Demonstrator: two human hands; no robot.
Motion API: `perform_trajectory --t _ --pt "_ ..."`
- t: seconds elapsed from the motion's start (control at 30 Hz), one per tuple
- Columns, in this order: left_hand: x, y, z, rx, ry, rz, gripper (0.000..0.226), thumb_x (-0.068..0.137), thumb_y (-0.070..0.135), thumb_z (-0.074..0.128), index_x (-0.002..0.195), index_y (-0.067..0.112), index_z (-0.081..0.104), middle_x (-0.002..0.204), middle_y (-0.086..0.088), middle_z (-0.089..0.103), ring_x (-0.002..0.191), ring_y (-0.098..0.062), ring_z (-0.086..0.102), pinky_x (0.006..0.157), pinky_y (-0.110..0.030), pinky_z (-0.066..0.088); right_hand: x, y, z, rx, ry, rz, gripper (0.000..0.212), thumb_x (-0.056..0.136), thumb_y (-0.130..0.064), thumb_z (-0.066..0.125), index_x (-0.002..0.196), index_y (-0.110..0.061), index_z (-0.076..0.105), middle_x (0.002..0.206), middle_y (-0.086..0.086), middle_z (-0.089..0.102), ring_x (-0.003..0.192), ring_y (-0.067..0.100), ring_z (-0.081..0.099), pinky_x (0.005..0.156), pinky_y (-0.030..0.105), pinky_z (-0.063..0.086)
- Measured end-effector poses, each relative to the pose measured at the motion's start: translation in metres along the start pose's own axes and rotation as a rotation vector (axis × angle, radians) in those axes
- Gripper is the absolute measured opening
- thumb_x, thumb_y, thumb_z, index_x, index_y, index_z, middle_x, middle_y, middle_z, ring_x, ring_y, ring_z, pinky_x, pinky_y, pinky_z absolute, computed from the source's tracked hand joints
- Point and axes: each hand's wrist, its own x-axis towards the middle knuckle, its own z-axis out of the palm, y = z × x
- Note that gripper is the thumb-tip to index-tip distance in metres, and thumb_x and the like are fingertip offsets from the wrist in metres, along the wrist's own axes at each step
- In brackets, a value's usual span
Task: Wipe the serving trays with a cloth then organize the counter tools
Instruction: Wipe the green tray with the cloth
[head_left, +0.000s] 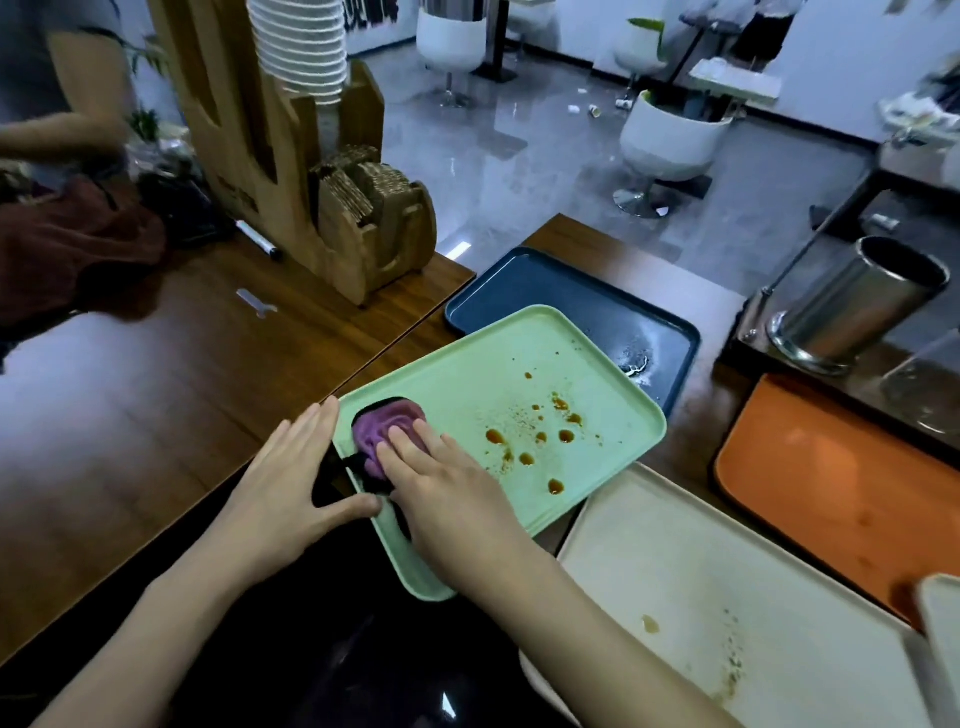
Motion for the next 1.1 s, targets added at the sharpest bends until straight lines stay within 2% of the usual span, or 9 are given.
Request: perform_trajectory --t 0.07,0.13,0.3,0.37,0.5,0.57,0.77,0.9,1.1 --pt "-0.001 0.001 -0.001 0.009 -0.007 -0.006 0.131 0.056 0.109 0.021 0.156 0.029 -0.005 0.164 0.012 -0.001 0.154 -0.003 -0.002 0.124 -0.023 -0.005 -0.016 0.002 0.005 -0.032 0.043 0.004 0.062 0.085 -0.029 0.073 0.142 -0.014 0.055 0.148 0.007 0.054 0.140 0.029 0.046 0.112 0.044 0.044" --pt "-0.001 0.000 -0.001 0.019 -0.010 -0.007 0.132 0.058 0.109 0.022 0.158 0.028 -0.004 0.165 0.011 -0.002 0.154 -0.003 -0.002 0.123 -0.022 -0.006 -0.030 0.005 0.009 -0.071 0.092 0.020 0.063 0.076 -0.033 0.081 0.134 -0.016 0.064 0.138 0.003 0.063 0.131 0.026 0.057 0.104 0.040 0.051" --pt "-0.001 0.002 -0.005 0.010 -0.039 -0.014 0.136 0.057 0.108 0.028 0.161 0.026 -0.002 0.165 0.013 -0.004 0.153 0.000 -0.007 0.121 -0.018 -0.011 -0.040 0.011 0.012 -0.120 0.142 0.055 0.065 0.072 -0.036 0.084 0.132 -0.018 0.065 0.135 0.000 0.065 0.127 0.024 0.060 0.103 0.038 0.049" --pt "-0.001 0.004 -0.007 -0.004 -0.050 -0.013 0.136 0.057 0.108 0.030 0.161 0.027 -0.003 0.166 0.015 -0.005 0.152 0.003 -0.010 0.118 -0.014 -0.013 -0.031 0.014 0.010 -0.126 0.148 0.113 0.061 0.078 -0.033 0.079 0.135 -0.016 0.063 0.138 0.003 0.063 0.131 0.027 0.057 0.106 0.040 0.047" --pt "-0.003 0.007 -0.010 -0.009 -0.056 -0.022 0.139 0.055 0.108 0.032 0.162 0.027 -0.002 0.165 0.017 -0.007 0.150 0.007 -0.013 0.114 -0.008 -0.017 0.007 0.037 -0.006 -0.050 0.138 0.218 0.056 0.102 -0.020 0.049 0.154 -0.009 0.035 0.161 0.011 0.036 0.150 0.033 0.028 0.122 0.044 0.023" --pt "-0.003 0.008 -0.011 -0.008 -0.061 -0.026 0.140 0.054 0.108 0.030 0.162 0.027 -0.003 0.164 0.017 -0.008 0.149 0.007 -0.014 0.113 -0.008 -0.017 0.025 0.048 -0.012 -0.063 0.139 0.252 0.055 0.104 -0.020 0.044 0.156 -0.010 0.029 0.163 0.010 0.030 0.152 0.032 0.022 0.123 0.042 0.020" --pt "-0.001 0.007 -0.009 0.011 -0.063 -0.023 0.143 0.052 0.110 0.021 0.163 0.023 -0.003 0.164 0.014 -0.008 0.154 -0.002 -0.009 0.121 -0.019 -0.010 0.025 0.047 -0.007 -0.054 0.143 0.200 0.055 0.101 -0.020 0.049 0.155 -0.015 0.036 0.161 0.004 0.036 0.151 0.029 0.025 0.122 0.041 0.024" --pt "-0.001 0.004 -0.005 0.006 -0.055 -0.014 0.141 0.055 0.110 0.021 0.163 0.022 -0.003 0.167 0.011 -0.005 0.154 -0.002 -0.008 0.123 -0.021 -0.009 0.004 0.023 0.000 -0.044 0.123 0.020 0.055 0.093 -0.018 0.061 0.147 -0.016 0.049 0.153 0.003 0.049 0.145 0.029 0.038 0.117 0.040 0.034" --pt "-0.003 0.008 -0.009 0.006 -0.063 -0.025 0.142 0.052 0.110 0.015 0.163 0.023 -0.006 0.168 0.010 -0.007 0.155 -0.003 -0.009 0.128 -0.030 -0.002 -0.019 0.000 0.005 -0.064 0.111 -0.053 0.056 0.082 -0.023 0.076 0.136 -0.014 0.062 0.139 0.004 0.062 0.133 0.030 0.055 0.107 0.039 0.048"
